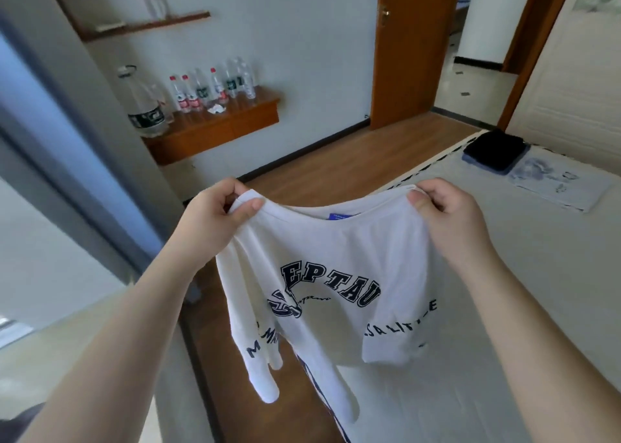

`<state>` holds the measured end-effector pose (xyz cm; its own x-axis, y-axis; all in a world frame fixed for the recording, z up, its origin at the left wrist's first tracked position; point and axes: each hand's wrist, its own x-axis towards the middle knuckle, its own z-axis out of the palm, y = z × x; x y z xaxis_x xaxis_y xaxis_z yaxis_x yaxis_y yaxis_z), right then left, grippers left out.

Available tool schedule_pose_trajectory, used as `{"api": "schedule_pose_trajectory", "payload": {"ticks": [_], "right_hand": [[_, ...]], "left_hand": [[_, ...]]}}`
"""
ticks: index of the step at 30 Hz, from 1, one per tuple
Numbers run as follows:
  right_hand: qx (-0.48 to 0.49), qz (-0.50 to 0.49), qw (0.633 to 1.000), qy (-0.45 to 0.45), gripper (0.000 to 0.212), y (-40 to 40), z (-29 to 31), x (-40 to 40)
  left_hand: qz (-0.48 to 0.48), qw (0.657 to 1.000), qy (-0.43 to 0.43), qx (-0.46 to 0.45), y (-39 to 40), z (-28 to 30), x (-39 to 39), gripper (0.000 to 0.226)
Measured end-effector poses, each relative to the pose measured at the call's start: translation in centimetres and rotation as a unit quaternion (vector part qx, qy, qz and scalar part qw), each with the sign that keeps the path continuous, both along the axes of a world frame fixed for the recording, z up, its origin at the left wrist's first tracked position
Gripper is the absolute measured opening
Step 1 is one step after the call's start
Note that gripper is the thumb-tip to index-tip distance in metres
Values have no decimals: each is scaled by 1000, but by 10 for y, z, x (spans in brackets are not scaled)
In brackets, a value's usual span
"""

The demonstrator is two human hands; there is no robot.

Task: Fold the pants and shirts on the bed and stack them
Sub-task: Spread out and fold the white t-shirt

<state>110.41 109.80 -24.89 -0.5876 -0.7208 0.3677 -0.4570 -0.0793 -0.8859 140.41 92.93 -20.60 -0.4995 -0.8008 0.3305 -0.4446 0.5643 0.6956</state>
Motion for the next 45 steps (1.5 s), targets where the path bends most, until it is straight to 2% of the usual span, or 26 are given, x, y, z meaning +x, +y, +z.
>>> {"api": "schedule_pose_trajectory", "payload": {"ticks": [9,14,18,22,27,34,45], "right_hand": [[6,68,998,5,11,-122,-9,106],[12,100,995,19,6,-183,-12,149],[17,122,992,31,12,-224,-9,171],[31,142,987,68,8,-262,-6,180],[37,142,984,99,8,-321,-13,171],[29,149,987,51,9,-434,-22,165],[27,167,983,75,6,-595,-14,186]], "left_hand": [[83,995,54,24,-68,-22,116,20],[107,993,49,30,-112,-26,167,22],[118,992,37,30,-144,-22,194,18],[139,989,27,28,-182,-25,206,17],[170,983,55,35,-245,-35,193,16],[211,976,52,27,-338,-34,173,15],[229,970,78,24,-475,-30,193,15]]}}
